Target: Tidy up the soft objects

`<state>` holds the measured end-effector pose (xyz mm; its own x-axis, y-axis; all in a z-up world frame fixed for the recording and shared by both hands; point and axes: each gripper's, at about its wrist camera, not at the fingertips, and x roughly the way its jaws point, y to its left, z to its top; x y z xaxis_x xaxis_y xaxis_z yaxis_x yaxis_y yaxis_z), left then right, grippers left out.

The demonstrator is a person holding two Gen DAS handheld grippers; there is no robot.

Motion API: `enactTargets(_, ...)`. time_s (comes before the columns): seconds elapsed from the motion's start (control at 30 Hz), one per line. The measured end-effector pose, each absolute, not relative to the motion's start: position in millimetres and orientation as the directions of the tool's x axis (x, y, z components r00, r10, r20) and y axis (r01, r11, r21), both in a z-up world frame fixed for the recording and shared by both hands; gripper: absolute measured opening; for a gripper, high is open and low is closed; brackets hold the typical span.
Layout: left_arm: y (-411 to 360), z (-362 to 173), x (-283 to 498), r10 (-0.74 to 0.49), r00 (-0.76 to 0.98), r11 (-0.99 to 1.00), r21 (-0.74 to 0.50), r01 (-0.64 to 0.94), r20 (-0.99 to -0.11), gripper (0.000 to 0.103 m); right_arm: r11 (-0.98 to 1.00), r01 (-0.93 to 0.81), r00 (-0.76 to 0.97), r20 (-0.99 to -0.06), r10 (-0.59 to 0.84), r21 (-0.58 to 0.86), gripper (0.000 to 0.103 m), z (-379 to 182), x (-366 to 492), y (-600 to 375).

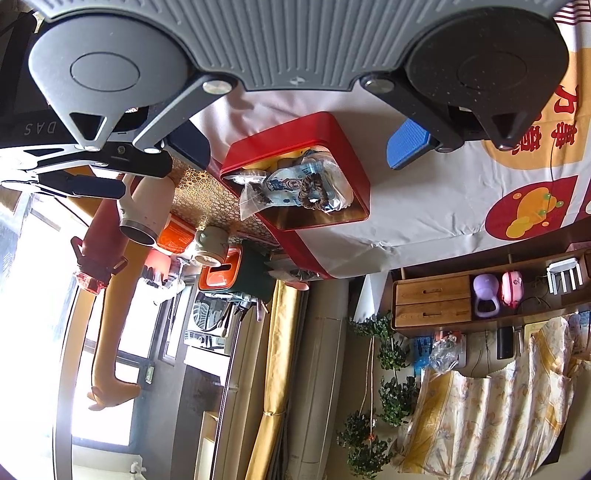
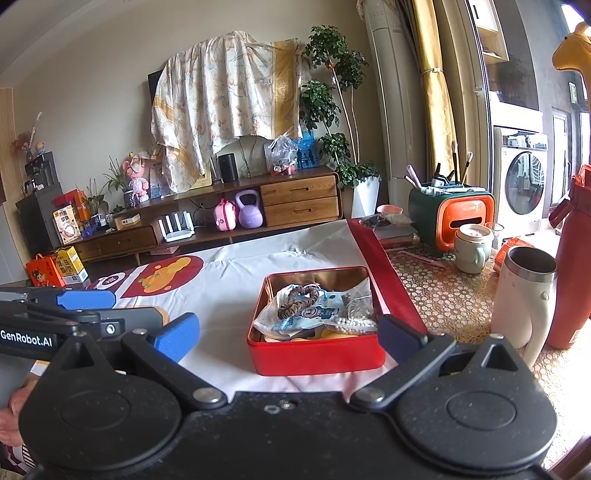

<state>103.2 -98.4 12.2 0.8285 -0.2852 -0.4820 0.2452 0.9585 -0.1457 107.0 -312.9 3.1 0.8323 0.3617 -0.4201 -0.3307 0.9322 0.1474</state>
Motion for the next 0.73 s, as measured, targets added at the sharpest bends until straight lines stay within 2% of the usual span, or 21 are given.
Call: enactTargets(0.73, -96.1, 9.4, 102.7, -0.280, 0.827, 0.960, -0.155, 0.234, -0.488, 0.103, 0.931, -0.332, 0.827, -0.429, 0.365, 0.153, 0.103, -3.6, 106.7, -310.3)
